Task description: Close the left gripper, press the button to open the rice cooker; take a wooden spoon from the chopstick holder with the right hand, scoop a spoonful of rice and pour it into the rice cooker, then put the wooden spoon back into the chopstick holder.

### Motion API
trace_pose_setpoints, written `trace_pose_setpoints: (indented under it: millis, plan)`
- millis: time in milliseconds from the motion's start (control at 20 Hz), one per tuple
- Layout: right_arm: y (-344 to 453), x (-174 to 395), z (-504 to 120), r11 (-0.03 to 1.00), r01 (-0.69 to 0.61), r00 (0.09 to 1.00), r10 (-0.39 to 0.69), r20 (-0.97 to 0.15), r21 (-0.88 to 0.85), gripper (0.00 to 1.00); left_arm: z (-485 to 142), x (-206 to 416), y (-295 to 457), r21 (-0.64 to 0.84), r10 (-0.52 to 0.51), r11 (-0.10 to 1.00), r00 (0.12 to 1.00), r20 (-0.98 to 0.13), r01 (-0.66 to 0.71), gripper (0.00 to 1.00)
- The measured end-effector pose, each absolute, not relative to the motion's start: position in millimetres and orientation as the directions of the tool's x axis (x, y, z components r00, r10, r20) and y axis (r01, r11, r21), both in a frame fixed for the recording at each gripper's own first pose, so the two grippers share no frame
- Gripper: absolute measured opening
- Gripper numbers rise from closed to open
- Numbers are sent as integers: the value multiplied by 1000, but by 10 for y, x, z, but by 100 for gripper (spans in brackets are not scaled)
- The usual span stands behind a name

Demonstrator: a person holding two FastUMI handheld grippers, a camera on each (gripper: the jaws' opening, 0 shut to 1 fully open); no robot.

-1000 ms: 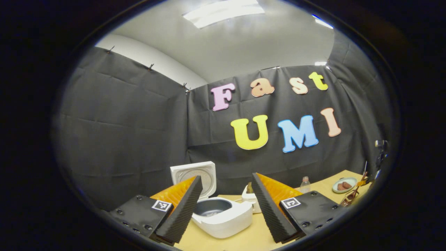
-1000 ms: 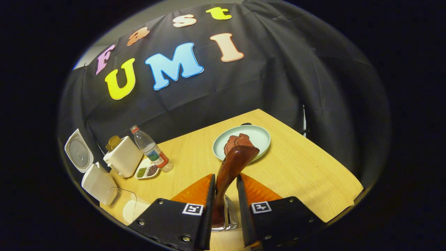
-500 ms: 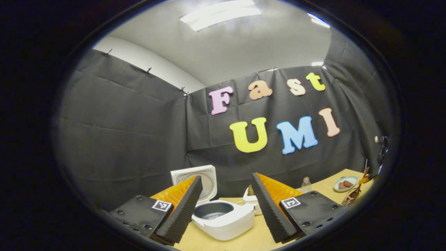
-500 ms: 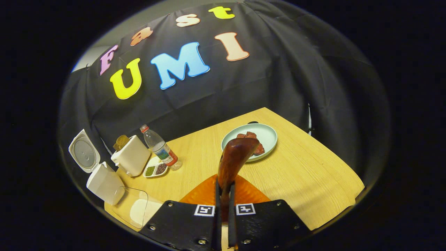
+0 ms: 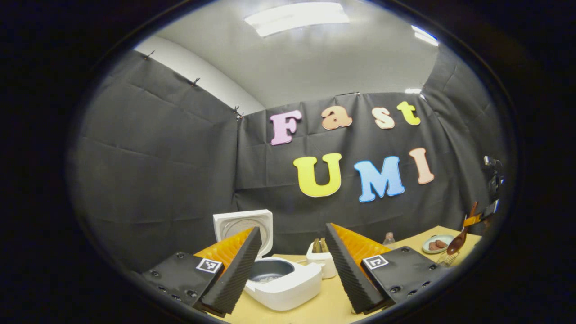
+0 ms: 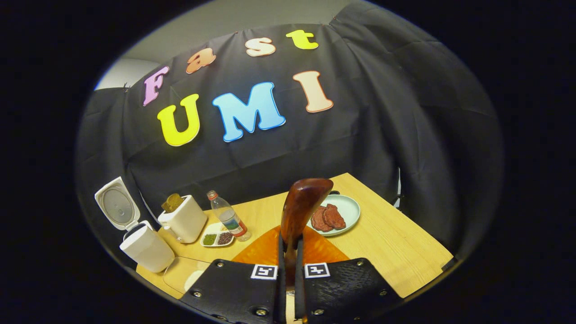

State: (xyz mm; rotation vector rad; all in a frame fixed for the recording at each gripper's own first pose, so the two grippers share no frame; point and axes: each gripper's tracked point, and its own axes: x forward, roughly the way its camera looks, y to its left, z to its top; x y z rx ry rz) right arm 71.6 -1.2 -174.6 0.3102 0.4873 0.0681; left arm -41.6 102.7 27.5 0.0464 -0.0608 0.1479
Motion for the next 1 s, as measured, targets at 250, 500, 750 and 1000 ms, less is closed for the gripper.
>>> trace_pose_setpoints:
  millis: [250,500,750,1000]
  plan:
    - [428,667,-1561,946,-48,890,186,-416,321,7,187,-407,1263,-1,150,989,987,57,-150,98]
    - [1019,556,-1544,928,-113,880,259,-397,354,7,121,-386,1515,-2,149,989,988,49,-149,98]
    - [1441,456,-1675,924,-138,866,288,-410,357,7,64,-319,1749,11,140,990,989,41,-141,98]
    - [1687,383,-1929,939,-138,853,274,-444,314,8,-19,-256,1942,19,138,990,990,31,-139,98]
